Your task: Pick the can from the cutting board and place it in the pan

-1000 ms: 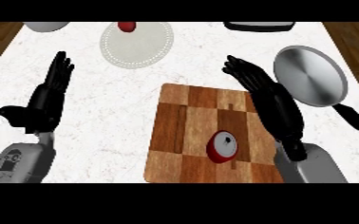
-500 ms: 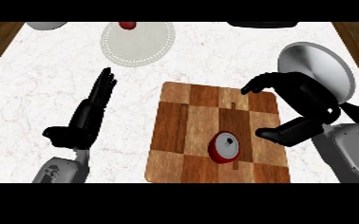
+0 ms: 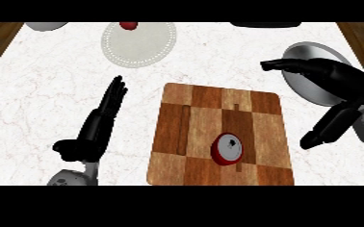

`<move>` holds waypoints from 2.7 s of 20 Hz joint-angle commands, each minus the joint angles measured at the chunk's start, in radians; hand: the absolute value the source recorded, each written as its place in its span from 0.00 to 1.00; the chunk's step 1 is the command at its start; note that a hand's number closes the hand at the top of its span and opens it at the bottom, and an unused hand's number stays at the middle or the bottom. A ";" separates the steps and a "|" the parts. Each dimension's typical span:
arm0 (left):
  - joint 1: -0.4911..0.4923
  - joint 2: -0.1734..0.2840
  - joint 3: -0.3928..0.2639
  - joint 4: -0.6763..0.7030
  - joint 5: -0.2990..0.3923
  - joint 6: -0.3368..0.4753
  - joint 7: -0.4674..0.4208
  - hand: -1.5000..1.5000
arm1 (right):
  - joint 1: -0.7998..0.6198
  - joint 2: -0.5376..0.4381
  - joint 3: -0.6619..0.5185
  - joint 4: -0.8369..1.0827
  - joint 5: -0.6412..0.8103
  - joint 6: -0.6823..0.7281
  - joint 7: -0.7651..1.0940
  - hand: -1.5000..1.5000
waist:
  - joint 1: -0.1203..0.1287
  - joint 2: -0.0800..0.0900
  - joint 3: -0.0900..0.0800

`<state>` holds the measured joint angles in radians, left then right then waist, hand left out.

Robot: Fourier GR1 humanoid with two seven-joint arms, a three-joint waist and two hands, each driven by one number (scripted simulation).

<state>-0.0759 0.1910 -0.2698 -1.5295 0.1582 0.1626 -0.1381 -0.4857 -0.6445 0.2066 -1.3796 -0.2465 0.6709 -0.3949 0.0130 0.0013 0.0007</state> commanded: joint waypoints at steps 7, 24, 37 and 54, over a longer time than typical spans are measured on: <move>0.058 0.008 -0.001 -0.053 -0.007 -0.016 0.019 0.50 | -0.148 0.019 0.167 -0.108 0.252 0.045 0.140 0.00 | 0.003 -0.003 -0.001; 0.069 -0.025 0.021 -0.101 -0.046 -0.033 0.036 0.50 | -0.019 0.141 0.397 -0.211 0.778 0.022 0.174 0.00 | -0.007 -0.002 -0.001; 0.055 -0.076 0.056 -0.042 -0.084 -0.080 0.010 0.50 | 0.052 0.293 0.304 -0.130 0.933 0.034 0.108 0.00 | -0.009 -0.001 -0.001; 0.021 -0.073 0.139 -0.009 -0.090 -0.136 0.009 0.50 | -0.023 0.330 0.391 0.073 1.220 -0.068 -0.097 1.00 | -0.007 0.000 -0.001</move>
<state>-0.0367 0.1035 -0.1666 -1.5732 0.0522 0.0589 -0.1058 -0.4942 -0.2930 0.5731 -1.3733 0.9071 0.6635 -0.3896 0.0035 -0.0058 -0.0037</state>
